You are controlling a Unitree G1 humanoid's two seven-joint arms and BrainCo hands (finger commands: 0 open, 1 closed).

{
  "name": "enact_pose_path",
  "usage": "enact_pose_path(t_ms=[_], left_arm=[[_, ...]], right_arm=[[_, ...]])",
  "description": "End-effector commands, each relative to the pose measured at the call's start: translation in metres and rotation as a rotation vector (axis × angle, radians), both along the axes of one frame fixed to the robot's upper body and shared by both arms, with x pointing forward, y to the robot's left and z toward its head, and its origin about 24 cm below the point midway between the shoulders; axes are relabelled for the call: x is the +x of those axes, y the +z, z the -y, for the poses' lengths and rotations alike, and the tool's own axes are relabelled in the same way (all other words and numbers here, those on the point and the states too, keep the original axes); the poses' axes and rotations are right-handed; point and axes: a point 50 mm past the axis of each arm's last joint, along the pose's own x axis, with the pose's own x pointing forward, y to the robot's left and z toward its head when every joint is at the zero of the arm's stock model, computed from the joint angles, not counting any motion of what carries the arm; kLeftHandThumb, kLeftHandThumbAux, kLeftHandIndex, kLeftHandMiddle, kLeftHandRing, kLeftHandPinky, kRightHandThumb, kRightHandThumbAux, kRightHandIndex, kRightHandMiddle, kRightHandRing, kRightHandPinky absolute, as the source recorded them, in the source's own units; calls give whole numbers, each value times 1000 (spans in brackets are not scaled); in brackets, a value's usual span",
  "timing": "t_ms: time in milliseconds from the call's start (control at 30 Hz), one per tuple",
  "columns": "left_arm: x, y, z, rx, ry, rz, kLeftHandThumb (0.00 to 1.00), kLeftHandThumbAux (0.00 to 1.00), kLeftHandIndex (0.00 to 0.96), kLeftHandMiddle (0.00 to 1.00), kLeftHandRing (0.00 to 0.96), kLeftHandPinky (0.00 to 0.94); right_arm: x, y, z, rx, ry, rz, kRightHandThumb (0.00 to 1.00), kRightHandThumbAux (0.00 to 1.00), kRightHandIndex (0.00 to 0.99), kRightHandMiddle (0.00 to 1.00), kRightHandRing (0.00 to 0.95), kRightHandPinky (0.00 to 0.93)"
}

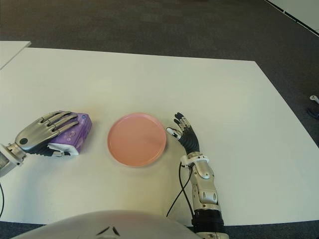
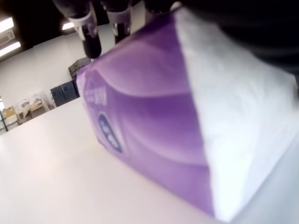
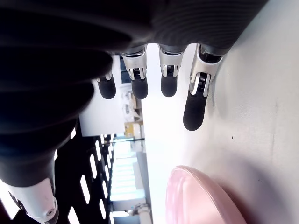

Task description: Put the tissue paper into the plate.

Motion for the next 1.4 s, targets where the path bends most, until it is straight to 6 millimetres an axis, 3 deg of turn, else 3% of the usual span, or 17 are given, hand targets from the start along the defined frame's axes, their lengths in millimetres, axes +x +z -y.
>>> enact_pose_path(t_ms=[33, 733, 867, 1000, 1033, 1100, 1133, 1200, 1300, 1400], left_arm=[[-6, -16, -3, 48, 18, -61, 198, 208, 0, 0, 0, 0], [-2, -25, -9, 51, 11, 22, 273, 196, 0, 0, 0, 0], [-2, -29, -8, 64, 5, 47, 302, 215, 0, 0, 0, 0], [1, -36, -5, 49, 15, 97, 321, 319, 0, 0, 0, 19], [3, -39, -4, 32, 20, 123, 348, 364, 30, 39, 46, 74], [5, -43, -3, 16, 21, 151, 467, 487, 211, 260, 277, 311], [4, -45, -4, 7, 18, 175, 484, 504, 237, 291, 310, 344], [3, -48, -5, -7, 6, 218, 625, 618, 352, 517, 535, 563], [2, -51, -6, -31, -19, 270, 696, 671, 411, 656, 667, 710], [3, -53, -7, -49, -30, 285, 722, 689, 432, 741, 747, 790]], right_arm=[[-14, -22, 3, 7, -9, -138, 0, 683, 0, 27, 0, 0], [-16, -23, 3, 14, -11, -138, 7, 707, 0, 27, 4, 5], [-15, -24, 3, 10, -8, -138, 4, 701, 0, 23, 1, 1], [-15, -24, 3, 8, -7, -140, 2, 702, 0, 22, 2, 10], [-14, -24, 3, 8, -7, -140, 2, 702, 0, 23, 2, 9], [-14, -25, 2, 9, -7, -140, 2, 701, 0, 25, 4, 12], [-14, -25, 2, 8, -8, -140, 2, 701, 0, 26, 5, 12], [-14, -25, 2, 7, -8, -140, 4, 701, 0, 28, 7, 9], [-14, -25, 1, 10, -6, -140, 7, 700, 0, 31, 10, 10], [-14, -25, 0, 13, -4, -139, 8, 699, 0, 32, 10, 8]])
